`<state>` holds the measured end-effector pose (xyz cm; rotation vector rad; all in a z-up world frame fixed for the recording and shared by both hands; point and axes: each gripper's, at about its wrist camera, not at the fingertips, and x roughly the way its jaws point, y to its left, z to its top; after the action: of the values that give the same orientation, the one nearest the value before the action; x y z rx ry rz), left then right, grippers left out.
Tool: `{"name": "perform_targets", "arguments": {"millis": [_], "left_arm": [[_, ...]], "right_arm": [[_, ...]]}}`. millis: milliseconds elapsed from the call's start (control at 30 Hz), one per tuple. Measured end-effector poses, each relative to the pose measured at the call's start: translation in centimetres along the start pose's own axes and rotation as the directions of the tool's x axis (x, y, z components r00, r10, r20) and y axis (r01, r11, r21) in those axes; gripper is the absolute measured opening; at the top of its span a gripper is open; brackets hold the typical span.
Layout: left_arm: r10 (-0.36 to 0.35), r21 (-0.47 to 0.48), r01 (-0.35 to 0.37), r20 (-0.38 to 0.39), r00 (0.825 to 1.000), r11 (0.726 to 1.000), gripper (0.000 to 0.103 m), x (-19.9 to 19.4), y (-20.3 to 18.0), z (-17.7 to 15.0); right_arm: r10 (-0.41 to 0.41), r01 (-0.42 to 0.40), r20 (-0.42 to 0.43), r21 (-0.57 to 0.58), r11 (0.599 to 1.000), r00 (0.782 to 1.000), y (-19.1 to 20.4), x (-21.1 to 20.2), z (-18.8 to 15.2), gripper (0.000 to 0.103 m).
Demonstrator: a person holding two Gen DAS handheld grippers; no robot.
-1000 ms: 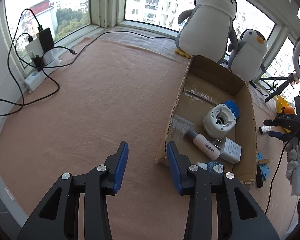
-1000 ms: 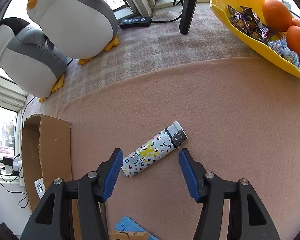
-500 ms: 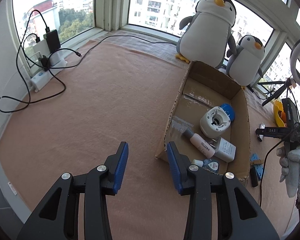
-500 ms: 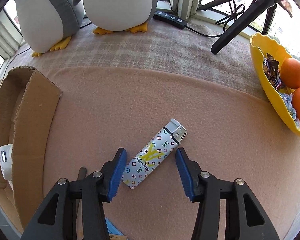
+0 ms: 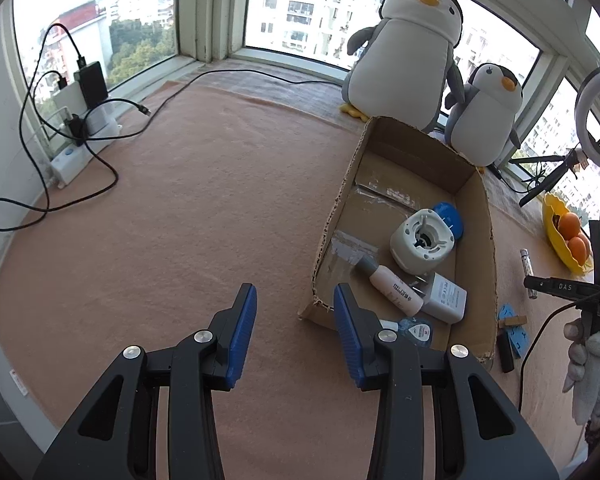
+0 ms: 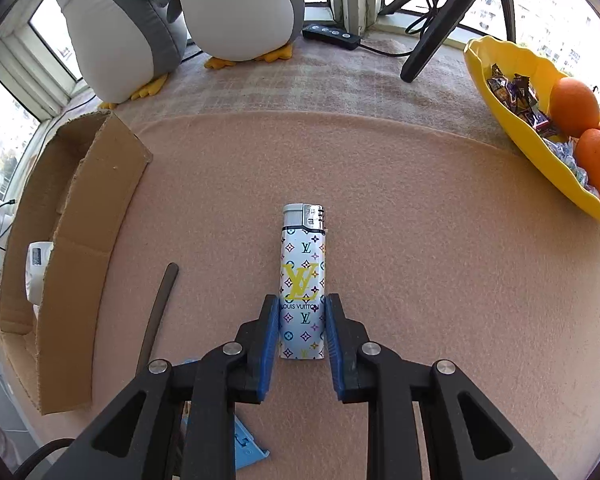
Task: Organize rigid objects
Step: 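Carry the patterned lighter with the right gripper into the box and release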
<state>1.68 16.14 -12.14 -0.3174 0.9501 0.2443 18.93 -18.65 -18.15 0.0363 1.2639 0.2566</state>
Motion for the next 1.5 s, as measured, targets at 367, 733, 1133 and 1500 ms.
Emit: {"name": "perform_targets", "arguments": {"millis": [367,733,1133,1500], "left_arm": [[-0.013,0.051,0.013,0.005,1.000,0.999,0.039,2.5,-1.0,2.4],[-0.035,0.080,0.036,-0.015,0.999,0.996,0.038,5.4,-1.3,3.7],[-0.067,0.124,0.070,-0.028,0.997,0.990,0.009,6.9,-2.4,4.2],[-0.083,0.119,0.086,-0.026,0.996,0.989,0.009,7.1,-2.1,4.3]], "right_arm": [[0.152,-0.135,0.122,-0.141,0.981,0.981,7.8,-6.2,-0.3,0.021],[0.226,-0.184,0.130,-0.275,0.944,0.965,14.9,-8.3,-1.4,0.021],[0.233,-0.187,0.097,-0.344,0.920,0.968,18.7,-7.8,-2.0,0.021],[0.222,-0.189,0.036,-0.405,0.895,0.974,22.0,-5.2,-3.0,0.021]]}}
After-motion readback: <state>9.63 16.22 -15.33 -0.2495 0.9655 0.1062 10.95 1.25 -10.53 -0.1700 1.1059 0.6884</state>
